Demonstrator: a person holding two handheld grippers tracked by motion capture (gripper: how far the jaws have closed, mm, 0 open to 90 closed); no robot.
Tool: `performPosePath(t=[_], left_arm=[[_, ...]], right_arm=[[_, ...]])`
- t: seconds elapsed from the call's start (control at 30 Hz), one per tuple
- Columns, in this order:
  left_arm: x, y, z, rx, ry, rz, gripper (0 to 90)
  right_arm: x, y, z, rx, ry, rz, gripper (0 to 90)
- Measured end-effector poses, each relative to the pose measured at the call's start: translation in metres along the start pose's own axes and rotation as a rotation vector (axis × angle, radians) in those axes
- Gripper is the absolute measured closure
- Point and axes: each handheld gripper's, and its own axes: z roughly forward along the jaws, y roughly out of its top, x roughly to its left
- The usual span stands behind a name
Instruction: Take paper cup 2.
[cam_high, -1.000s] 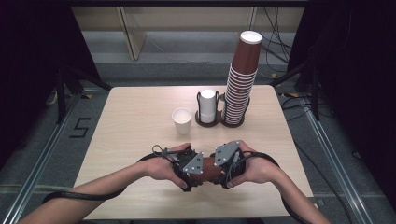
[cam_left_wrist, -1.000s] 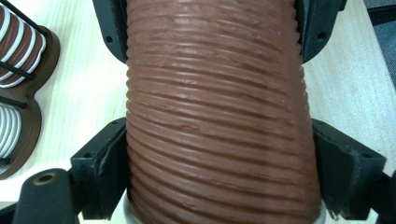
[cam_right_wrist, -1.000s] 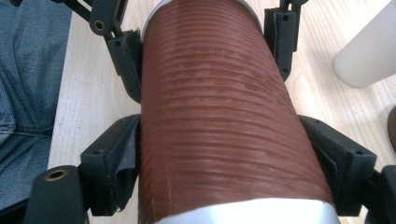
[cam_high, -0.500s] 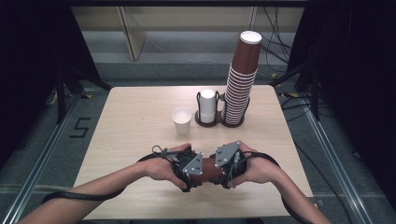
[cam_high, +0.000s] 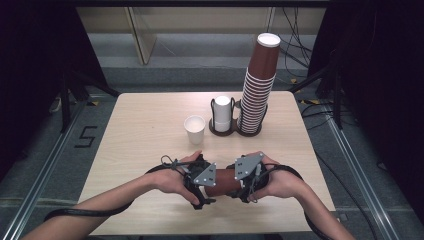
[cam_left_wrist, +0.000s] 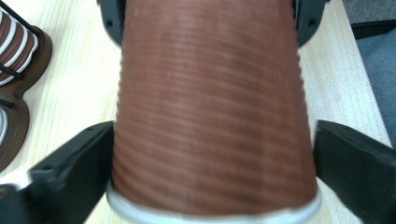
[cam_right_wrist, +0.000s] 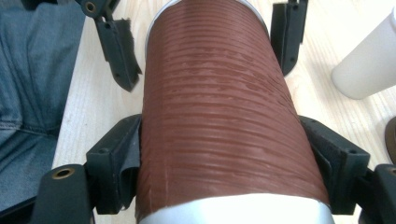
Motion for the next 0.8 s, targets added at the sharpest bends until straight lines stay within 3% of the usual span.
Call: performPosePath(t=[0.03, 0.07, 0.13, 0.17, 0.23, 0.3, 0.33, 0.43, 0.63, 0.8], left_arm=[[0.000, -0.002, 0.000, -0.011, 0.006, -0.011, 0.0], [0.000, -0.002, -0.001, -0.002, 0.003, 0.002, 0.0], [0.000, -0.004, -0.002, -0.015, 0.001, -0.014, 0.0], [0.000, -0.004, -0.003, -0.007, -0.003, 0.002, 0.0], [0.001, -0.005, -0.004, -0.023, -0.001, -0.006, 0.0], [0.001, -0.006, -0.004, -0.046, 0.004, -0.020, 0.0], [0.003, -0.007, -0.005, -0.035, 0.009, -0.001, 0.0], [0.003, -0.010, -0.005, -0.050, 0.012, -0.010, 0.0], [0.001, -0.019, -0.008, -0.097, 0.032, -0.046, 0.0], [-0.001, -0.028, -0.010, -0.138, 0.039, -0.091, 0.0]], right_arm=[[-0.001, -0.001, -0.001, -0.010, -0.005, -0.003, 22.6], [-0.002, -0.003, -0.002, -0.019, -0.013, -0.014, 22.7], [0.000, -0.005, -0.004, -0.030, -0.006, 0.007, 22.6], [0.001, -0.006, -0.005, -0.028, -0.004, 0.026, 22.6], [0.002, -0.008, -0.007, -0.048, -0.001, 0.048, 22.5], [0.001, -0.010, -0.008, -0.070, -0.017, 0.042, 22.5], [0.002, -0.011, -0.009, -0.081, -0.008, 0.056, 22.5], [0.001, -0.017, -0.010, -0.117, -0.012, 0.071, 22.4], [0.003, -0.024, -0.010, -0.187, -0.039, 0.093, 22.3], [0.003, -0.034, -0.014, -0.261, -0.060, 0.149, 22.3]])
